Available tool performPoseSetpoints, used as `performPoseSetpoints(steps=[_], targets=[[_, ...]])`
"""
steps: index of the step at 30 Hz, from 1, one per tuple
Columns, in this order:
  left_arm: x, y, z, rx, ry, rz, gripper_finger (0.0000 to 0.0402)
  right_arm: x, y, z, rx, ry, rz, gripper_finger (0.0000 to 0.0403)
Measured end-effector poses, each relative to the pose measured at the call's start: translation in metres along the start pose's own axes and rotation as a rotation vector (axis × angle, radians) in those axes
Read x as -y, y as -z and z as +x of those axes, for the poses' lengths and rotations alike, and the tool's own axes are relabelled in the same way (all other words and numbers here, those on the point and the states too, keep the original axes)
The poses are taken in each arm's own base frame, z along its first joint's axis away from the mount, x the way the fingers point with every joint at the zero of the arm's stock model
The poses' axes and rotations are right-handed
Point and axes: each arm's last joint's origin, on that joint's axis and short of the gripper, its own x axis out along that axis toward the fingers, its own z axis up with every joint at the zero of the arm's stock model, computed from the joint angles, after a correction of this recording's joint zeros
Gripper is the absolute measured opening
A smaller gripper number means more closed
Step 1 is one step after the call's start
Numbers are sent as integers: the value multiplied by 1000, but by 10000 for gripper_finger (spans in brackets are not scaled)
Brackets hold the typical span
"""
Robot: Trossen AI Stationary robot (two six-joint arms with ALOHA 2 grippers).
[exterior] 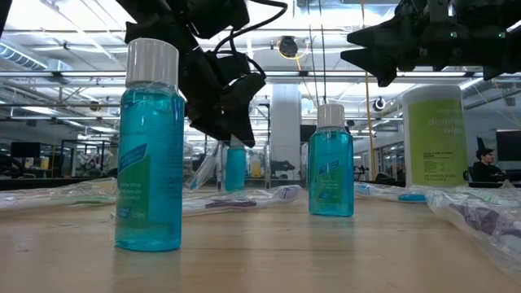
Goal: Pick & Place toothbrushing station
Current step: Put the top blue mouthwash into the transparent organizer, then put the top purple toothbrush into the transparent organizer
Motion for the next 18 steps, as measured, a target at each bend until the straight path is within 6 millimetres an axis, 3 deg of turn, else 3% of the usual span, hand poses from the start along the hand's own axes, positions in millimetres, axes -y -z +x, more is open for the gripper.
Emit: performPoseSetpoints(steps=[4, 14, 18], targets=[[-2, -6, -9, 12, 21, 5, 223, 0, 0, 0, 0, 0, 0, 212], [-15, -31, -56, 118, 84, -52, 223, 0, 0, 0, -1, 0, 0, 212], [-15, -33, -75, 125, 134, 26, 223, 0, 0, 0, -2, -4, 0, 212]])
